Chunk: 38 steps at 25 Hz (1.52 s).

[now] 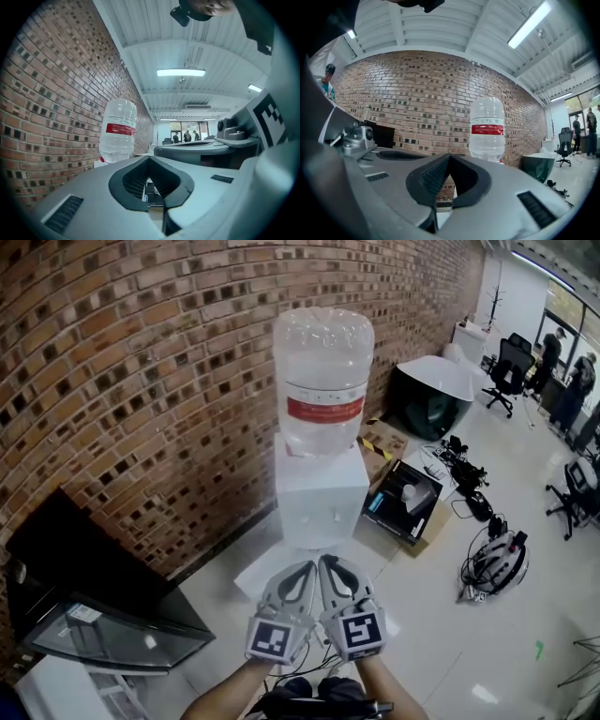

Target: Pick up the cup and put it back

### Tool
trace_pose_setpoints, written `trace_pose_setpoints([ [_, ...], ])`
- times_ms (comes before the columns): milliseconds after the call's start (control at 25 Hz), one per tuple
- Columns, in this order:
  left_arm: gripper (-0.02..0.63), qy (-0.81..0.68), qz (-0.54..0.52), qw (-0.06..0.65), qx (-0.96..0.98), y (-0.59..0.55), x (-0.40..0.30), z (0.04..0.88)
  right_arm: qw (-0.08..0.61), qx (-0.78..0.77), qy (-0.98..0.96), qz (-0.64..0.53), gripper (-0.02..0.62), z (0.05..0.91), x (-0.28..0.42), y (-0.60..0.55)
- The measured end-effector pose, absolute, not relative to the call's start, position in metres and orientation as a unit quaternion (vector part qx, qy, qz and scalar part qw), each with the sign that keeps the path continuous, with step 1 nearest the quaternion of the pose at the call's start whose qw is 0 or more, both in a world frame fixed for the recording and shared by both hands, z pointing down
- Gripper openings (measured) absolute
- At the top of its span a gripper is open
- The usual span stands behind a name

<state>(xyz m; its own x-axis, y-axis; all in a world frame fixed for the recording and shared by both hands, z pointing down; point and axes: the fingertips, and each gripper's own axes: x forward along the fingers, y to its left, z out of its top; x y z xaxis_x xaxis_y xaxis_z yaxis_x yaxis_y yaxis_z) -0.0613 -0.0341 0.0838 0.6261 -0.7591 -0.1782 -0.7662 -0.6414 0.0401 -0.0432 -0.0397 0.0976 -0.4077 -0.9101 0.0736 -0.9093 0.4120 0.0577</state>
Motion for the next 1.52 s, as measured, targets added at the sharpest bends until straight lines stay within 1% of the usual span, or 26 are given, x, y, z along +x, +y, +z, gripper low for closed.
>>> trace_pose_setpoints([
  [320, -0.003, 0.447, 0.088, 0.014, -0.89, -0.073, -0.048, 0.089, 0.033, 0.533, -0.846, 0.016, 0.005, 0.103, -0.026, -0.081],
  [520, -0.003, 0.47, 0.083, 0.005, -0.879, -0.101, -0.032, 0.113, 0.05, 0.52, -0.853, 0.019, 0.005, 0.14, -0.007, -0.108],
  [640, -0.003, 0.474, 0.084, 0.005, -0.877, -0.121, -0.018, 0.134, 0.038, 0.525, -0.85, 0.03, 0.005, 0.159, 0.007, -0.131],
  [840, -0.003, 0.465, 0.072, 0.012, -0.882, -0.147, 0.009, 0.204, 0.055, 0.527, -0.848, 0.03, 0.005, 0.236, 0.031, -0.157],
  [1000, -0.003, 0.464, 0.071, 0.027, -0.882, -0.166, 0.018, 0.268, 0.055, 0.533, -0.844, 0.032, 0.005, 0.307, 0.04, -0.177],
  [1240, -0.002, 0.473, 0.062, 0.018, -0.879, -0.187, 0.011, 0.371, 0.054, 0.531, -0.845, 0.033, 0.005, 0.409, 0.034, -0.194],
  [1520, -0.002, 0.477, 0.065, 0.032, -0.876, -0.209, 0.005, 0.476, 0.05, 0.53, -0.846, 0.014, 0.005, 0.514, 0.027, -0.218],
])
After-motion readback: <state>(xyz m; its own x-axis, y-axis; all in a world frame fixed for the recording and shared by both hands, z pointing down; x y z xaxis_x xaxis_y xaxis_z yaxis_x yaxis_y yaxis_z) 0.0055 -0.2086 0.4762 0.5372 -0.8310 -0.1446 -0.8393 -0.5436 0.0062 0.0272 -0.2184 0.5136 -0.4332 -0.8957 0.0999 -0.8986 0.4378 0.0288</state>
